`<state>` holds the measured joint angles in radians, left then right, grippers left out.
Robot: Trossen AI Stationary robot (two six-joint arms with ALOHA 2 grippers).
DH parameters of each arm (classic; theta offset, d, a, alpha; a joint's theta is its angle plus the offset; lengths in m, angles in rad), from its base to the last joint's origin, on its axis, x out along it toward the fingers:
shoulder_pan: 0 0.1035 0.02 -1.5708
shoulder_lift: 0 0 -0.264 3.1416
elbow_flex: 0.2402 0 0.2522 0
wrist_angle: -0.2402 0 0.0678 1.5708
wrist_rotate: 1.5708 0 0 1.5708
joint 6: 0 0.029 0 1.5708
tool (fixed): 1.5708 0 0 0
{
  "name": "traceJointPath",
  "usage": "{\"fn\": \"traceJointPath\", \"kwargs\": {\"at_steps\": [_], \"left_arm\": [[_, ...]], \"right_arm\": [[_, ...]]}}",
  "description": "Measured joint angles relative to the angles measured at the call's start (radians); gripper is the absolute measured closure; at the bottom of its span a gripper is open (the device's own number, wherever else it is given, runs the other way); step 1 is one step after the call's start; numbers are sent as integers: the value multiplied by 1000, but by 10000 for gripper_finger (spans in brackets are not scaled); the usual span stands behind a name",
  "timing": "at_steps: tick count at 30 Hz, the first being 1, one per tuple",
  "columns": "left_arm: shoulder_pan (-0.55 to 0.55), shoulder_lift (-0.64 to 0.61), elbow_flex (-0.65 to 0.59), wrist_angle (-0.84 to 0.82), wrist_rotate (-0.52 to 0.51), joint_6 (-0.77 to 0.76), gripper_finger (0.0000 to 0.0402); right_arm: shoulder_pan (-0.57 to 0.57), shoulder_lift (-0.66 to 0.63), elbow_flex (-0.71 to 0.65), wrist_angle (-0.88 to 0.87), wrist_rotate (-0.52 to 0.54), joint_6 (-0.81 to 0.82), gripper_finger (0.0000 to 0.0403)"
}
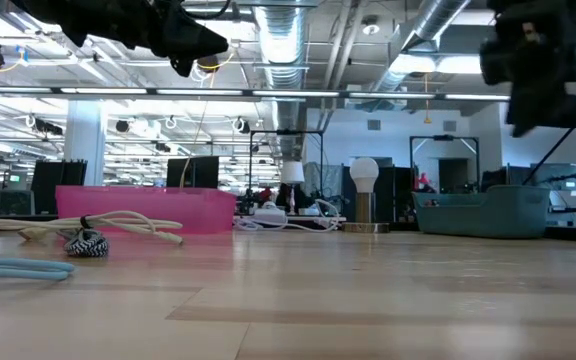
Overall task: Pick & Place USB Port
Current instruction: Put the right light blue charger cable into the blue bin
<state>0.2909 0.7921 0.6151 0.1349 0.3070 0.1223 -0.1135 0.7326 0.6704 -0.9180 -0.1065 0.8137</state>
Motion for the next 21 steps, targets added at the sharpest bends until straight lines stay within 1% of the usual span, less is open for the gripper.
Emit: {"fn": "traceJointPath", "kwargs": {"at_steps": [3, 7, 10, 13, 17, 21], "left_arm": [[0, 0, 0, 0, 0, 0, 359], [0, 0, 0, 0, 0, 0, 361], [0, 0, 0, 0, 0, 0, 362], [0, 0, 0, -1, 0, 0, 362], [0, 0, 0, -8, 0, 0, 362], [0, 1, 0, -25, 0, 0, 362]], "right_arm": [[51, 0, 0, -54, -51, 161, 295], [132, 14, 0, -64, -103, 323, 295], [193, 34, 0, -65, -114, 427, 295], [252, 67, 0, -74, -112, 505, 295], [314, 138, 0, -123, -76, 590, 295], [352, 231, 0, -172, -75, 627, 295]]}}
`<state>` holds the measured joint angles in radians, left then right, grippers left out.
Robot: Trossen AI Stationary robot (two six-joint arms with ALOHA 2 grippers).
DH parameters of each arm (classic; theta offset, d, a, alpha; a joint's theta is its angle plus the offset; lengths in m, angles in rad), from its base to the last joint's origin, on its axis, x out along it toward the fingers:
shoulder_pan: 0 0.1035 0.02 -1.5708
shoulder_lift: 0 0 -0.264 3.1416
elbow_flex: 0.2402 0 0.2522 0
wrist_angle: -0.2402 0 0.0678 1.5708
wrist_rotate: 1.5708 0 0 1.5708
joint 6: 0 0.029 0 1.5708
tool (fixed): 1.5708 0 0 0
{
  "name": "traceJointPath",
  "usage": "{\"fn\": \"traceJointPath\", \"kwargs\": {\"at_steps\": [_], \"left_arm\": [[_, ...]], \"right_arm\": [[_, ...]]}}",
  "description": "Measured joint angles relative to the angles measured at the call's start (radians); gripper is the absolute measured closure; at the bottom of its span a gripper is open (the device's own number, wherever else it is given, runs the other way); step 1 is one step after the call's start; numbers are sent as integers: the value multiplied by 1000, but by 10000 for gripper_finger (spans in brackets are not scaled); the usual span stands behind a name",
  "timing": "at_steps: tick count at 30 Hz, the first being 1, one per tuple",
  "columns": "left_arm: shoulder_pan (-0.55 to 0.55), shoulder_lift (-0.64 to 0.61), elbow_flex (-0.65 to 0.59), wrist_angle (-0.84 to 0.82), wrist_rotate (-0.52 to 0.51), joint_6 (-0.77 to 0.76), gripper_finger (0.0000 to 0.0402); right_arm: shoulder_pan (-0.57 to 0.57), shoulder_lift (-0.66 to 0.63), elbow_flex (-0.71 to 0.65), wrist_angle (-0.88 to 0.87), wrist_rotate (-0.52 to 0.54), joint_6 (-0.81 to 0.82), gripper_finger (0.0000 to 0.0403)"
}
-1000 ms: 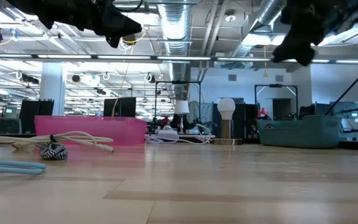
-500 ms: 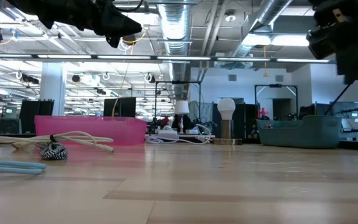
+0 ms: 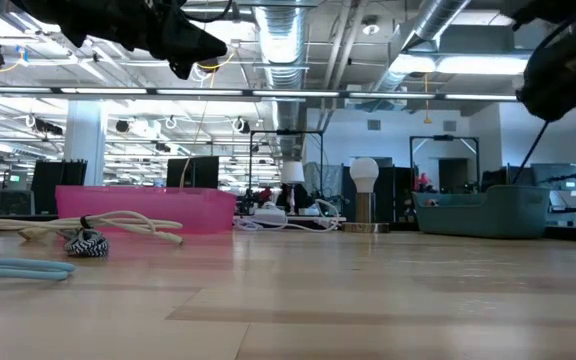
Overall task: Pick & Place USB Port
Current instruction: Put the right light blue charger cable into the blue bin
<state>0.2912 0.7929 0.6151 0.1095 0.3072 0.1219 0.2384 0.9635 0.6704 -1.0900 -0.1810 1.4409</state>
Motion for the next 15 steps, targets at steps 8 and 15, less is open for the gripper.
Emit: {"fn": "traceJointPath", "kwargs": {"at_steps": [8, 15], "left_arm": [[0, 0, 0, -21, 0, 0, 362], [0, 0, 0, -21, 0, 0, 362]], "right_arm": [[18, 174, 0, 32, 13, -32, 295], [18, 292, 0, 78, 82, -62, 295]]}}
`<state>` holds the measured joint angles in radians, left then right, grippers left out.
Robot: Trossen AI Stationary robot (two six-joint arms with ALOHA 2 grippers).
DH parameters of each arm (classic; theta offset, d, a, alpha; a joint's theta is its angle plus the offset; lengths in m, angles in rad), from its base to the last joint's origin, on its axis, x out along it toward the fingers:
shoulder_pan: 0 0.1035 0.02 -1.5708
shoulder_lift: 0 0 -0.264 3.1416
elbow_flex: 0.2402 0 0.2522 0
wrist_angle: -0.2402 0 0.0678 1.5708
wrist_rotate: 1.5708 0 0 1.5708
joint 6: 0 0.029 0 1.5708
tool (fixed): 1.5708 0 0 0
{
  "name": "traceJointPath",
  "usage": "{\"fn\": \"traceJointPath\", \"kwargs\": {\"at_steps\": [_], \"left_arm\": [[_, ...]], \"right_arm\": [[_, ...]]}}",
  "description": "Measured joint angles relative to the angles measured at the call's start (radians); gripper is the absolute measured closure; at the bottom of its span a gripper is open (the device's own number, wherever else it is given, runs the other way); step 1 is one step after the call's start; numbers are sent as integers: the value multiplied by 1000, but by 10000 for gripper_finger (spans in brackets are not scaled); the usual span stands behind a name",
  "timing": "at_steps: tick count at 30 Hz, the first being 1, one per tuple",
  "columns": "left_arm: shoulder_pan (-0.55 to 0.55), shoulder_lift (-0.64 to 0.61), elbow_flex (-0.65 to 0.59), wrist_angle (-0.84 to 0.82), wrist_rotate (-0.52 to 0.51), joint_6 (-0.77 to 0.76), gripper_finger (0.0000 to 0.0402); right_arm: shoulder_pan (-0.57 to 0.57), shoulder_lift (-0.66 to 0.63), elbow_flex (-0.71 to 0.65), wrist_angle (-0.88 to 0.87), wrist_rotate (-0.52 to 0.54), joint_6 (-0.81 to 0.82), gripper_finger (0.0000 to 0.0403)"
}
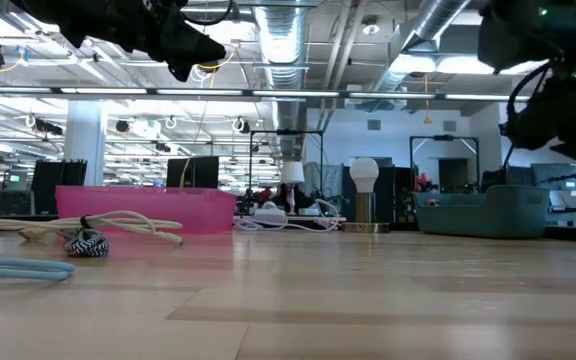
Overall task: Pick & Place USB Port
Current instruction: Put the right light blue charger cable into the blue bin
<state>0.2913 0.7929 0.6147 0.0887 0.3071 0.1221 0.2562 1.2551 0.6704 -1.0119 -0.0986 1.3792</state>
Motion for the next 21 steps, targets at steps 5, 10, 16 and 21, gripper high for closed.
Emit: {"fn": "traceJointPath", "kwargs": {"at_steps": [5, 10, 16, 21], "left_arm": [[0, 0, 0, 0, 0, 0, 362], [0, 0, 0, -1, 0, 0, 362], [0, 0, 0, -3, 0, 0, 362], [0, 0, 0, -3, 0, 0, 362]], "right_arm": [[0, 64, 0, 74, 0, -25, 295], [0, 118, 0, 57, 0, -27, 295], [0, 166, 0, 31, -1, -28, 295], [0, 200, 0, 32, 0, -28, 295]]}}
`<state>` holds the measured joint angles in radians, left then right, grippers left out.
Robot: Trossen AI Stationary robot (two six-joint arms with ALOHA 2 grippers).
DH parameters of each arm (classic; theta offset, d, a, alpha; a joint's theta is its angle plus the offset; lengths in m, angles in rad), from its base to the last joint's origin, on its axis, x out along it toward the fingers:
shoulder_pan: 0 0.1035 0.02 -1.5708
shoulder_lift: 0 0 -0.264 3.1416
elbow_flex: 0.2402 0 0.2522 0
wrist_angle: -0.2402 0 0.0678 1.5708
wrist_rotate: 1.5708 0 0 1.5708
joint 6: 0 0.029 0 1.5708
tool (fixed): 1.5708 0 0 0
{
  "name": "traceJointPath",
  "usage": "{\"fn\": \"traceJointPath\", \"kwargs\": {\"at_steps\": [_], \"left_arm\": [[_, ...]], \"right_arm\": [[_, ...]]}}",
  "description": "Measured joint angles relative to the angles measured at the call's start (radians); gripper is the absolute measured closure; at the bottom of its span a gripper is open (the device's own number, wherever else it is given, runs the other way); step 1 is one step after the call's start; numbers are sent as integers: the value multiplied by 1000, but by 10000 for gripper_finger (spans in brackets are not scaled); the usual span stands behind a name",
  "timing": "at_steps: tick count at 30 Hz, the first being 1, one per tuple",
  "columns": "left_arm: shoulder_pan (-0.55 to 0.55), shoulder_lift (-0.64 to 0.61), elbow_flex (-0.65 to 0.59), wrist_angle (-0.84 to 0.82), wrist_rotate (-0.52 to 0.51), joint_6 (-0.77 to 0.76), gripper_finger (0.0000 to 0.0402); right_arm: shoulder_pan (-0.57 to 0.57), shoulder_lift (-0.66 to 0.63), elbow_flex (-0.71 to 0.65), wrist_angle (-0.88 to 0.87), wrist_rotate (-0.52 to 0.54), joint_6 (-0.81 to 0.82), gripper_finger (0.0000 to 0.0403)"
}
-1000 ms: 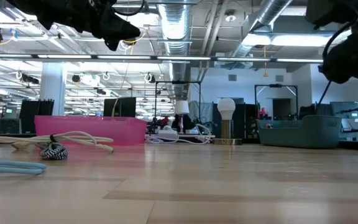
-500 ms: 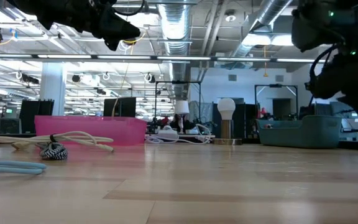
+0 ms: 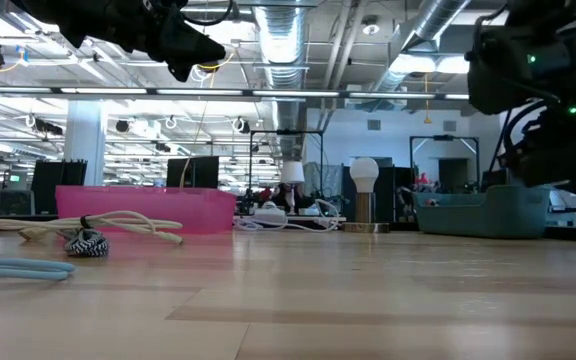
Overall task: Pick & Place USB Port
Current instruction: Put the right light blue charger cable into the blue bin
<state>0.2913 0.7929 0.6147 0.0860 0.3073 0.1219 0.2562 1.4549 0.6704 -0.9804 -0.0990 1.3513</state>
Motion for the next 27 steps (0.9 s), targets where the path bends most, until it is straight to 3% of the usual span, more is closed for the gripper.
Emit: {"fn": "traceJointPath", "kwargs": {"at_steps": [4, 10, 18, 27], "left_arm": [[0, 0, 0, 0, 0, 0, 362], [0, 0, 0, -1, 0, 0, 362], [0, 0, 0, -2, 0, 0, 362], [0, 0, 0, -2, 0, 0, 362]], "right_arm": [[0, 28, 0, 1, -4, -18, 310], [0, 37, -1, 16, -3, -54, 392], [0, -28, 8, 11, 46, -80, 399], [-15, -152, 129, -105, 196, -140, 401]]}}
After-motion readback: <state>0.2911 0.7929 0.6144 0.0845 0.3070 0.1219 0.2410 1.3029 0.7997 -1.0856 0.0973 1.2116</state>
